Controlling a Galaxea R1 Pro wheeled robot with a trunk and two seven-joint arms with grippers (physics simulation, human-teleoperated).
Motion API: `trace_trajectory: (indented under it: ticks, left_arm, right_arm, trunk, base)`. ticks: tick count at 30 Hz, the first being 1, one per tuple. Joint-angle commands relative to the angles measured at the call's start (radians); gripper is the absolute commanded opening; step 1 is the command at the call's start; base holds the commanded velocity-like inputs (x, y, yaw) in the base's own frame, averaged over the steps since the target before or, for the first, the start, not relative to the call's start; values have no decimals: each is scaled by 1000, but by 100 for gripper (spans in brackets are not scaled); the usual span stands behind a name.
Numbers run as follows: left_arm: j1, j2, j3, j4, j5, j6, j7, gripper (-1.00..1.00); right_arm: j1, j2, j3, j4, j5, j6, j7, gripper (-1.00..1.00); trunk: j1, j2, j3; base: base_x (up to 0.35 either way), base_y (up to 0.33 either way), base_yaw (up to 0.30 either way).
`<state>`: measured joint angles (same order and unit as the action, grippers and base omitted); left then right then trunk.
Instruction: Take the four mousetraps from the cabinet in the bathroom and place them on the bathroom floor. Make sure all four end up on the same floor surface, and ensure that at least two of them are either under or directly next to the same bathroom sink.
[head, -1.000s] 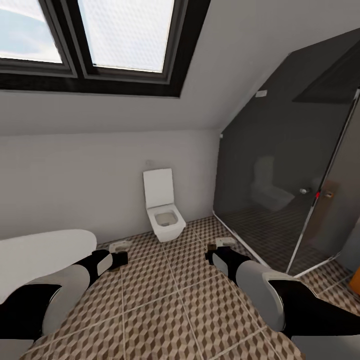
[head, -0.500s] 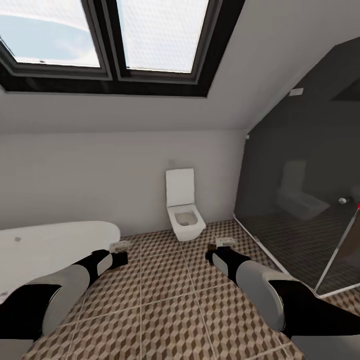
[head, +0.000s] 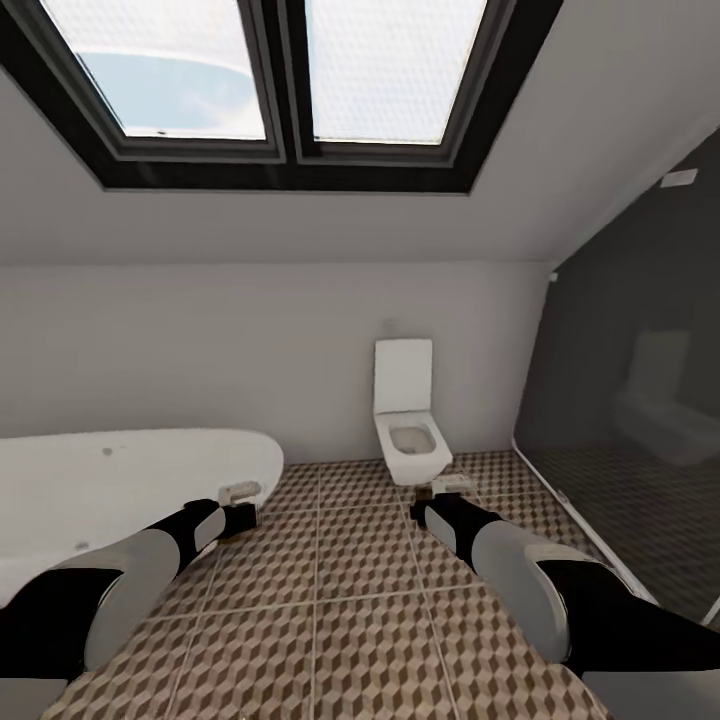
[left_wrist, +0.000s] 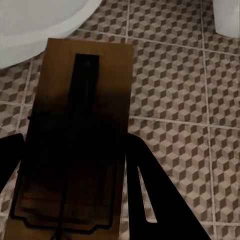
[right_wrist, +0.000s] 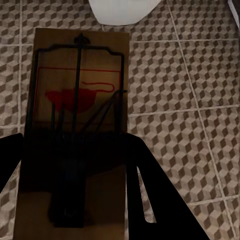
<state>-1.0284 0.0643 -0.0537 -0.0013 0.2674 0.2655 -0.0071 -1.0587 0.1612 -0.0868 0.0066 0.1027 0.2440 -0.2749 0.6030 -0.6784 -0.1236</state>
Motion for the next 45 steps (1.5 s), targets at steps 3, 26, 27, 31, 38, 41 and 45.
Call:
trace_trajectory:
  ticks: [3,26,27,31,38,41,45]
  left_arm:
    - [-1,0,-6,0,6,4,-1,-100]
    - [-1,0,-6,0,6,5,-1,-100]
    - [-1,0,-6,0,6,5,-1,-100]
    - [-1,0,-6,0,6,5,0,-100]
    - [-1,0,-6,0,6,4,0,-100]
    - [-1,0,-6,0,6,4,1,-100]
    - [-1,0,-6,0,6,4,0,-100]
  right_arm:
    - [-1,0,-8,1,8,3,-4,-100]
    - [-1,0,-8,0,8,3,-3,-100]
    - [-1,0,-8,0,8,3,-3,-100]
    - [-1,0,-8,0,8,3,-3,-100]
    - [-1,-1,-8,0,9,3,-1,-100]
    - [-1,-2,-8,0,9,3,-1,-100]
    - [-1,-1,-8,1,9,3,-1,-100]
  trunk:
    - [0,-2,-2]
    - [0,-2,-2]
    - [0,-2,-2]
    - [0,-2,-2]
    - [0,-2,-2]
    - [0,-2,-2]
    - [0,-2,-2]
  base:
    - [0,0,300]
    - [0,0,300]
    - [0,0,300]
    - [0,0,300]
    - [0,0,300]
    - [0,0,300]
    - [0,0,300]
